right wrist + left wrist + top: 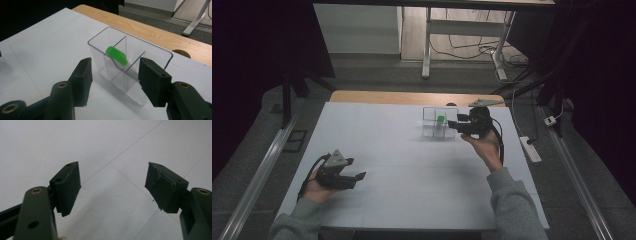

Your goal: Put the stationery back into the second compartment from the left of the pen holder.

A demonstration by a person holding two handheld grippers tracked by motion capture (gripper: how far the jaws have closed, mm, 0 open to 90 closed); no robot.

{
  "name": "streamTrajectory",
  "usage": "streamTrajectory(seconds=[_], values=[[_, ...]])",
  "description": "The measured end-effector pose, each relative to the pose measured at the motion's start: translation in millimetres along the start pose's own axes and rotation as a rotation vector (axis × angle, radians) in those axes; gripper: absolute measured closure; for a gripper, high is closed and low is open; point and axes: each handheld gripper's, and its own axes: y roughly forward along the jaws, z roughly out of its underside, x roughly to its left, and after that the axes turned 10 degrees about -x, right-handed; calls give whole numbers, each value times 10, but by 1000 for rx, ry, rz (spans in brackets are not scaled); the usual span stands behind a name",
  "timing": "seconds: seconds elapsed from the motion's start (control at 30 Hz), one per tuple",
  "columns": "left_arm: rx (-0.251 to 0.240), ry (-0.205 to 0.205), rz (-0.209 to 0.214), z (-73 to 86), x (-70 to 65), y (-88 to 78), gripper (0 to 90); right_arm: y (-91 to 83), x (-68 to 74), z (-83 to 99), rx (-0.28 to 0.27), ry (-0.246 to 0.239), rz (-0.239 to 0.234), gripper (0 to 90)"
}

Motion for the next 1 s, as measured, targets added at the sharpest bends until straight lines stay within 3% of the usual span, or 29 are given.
streamTrajectory(seconds=[0.57, 0.83, 1.0], values=[[5, 15, 15, -45, -10, 63, 278, -490, 150, 472, 68, -16, -22, 382], [6, 15, 17, -45, -9, 58, 277, -665, 114, 735, 117, -24, -20, 369], [9, 15, 17, -44, -14, 66, 277, -791, 45, 877, 115, -24, -28, 353]])
